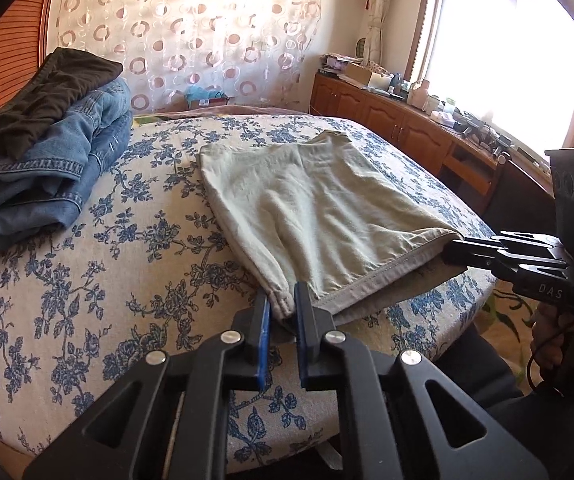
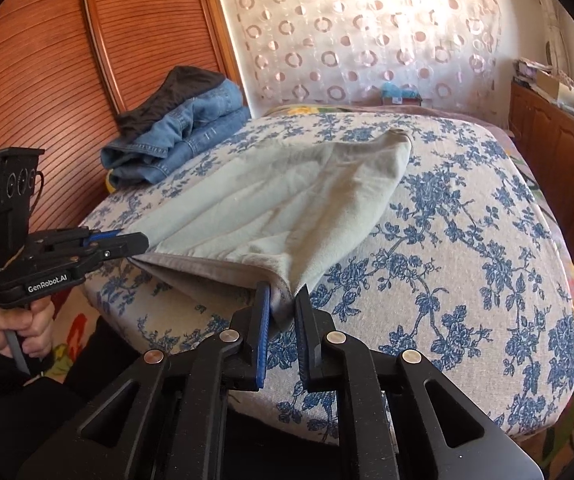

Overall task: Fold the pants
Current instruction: 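Lift the held edge and fold it over the shorts with the left gripper, release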

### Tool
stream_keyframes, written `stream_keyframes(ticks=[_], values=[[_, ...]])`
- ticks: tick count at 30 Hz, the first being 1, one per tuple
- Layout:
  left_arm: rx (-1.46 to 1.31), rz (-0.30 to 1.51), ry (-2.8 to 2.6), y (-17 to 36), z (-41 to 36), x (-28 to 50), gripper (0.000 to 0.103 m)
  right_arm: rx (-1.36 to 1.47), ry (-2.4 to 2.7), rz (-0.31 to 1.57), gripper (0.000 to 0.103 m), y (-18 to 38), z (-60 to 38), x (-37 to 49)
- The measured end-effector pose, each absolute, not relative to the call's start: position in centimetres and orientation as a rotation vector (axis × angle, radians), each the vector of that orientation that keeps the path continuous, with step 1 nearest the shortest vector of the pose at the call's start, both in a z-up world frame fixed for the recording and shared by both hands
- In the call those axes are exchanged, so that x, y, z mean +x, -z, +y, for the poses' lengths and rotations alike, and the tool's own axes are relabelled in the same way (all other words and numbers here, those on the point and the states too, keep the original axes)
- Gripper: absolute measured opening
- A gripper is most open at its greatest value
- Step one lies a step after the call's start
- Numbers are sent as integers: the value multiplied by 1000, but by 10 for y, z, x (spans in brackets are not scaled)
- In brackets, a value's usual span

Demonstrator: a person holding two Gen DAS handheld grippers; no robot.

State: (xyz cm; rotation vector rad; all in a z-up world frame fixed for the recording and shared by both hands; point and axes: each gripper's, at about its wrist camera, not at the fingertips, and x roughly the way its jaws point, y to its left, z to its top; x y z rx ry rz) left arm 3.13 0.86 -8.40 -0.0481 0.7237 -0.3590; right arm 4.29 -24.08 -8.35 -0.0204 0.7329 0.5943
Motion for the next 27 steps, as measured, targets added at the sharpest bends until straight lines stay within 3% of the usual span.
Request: stream_keyframes(ticks=[27], values=[[-31,662,328,44,2,150,7,-84,-541,630,9,43,-234,140]])
